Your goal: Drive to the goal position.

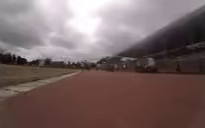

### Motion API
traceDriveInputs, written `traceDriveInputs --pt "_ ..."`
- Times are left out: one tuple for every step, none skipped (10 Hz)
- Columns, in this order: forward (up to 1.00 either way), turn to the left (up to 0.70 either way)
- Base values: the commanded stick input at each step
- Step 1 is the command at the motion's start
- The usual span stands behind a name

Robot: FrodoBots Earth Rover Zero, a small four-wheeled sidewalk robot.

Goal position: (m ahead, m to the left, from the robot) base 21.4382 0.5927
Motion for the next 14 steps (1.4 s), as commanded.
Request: traceDriveInputs --pt "1.00 0.00" --pt "1.00 0.00" --pt "1.00 0.00" --pt "1.00 0.00" --pt "1.00 0.00" --pt "1.00 0.00" --pt "1.00 0.00" --pt "1.00 0.00" --pt "1.00 0.00" --pt "1.00 0.00" --pt "1.00 0.00" --pt "1.00 0.00" --pt "1.00 0.00" --pt "1.00 0.00"
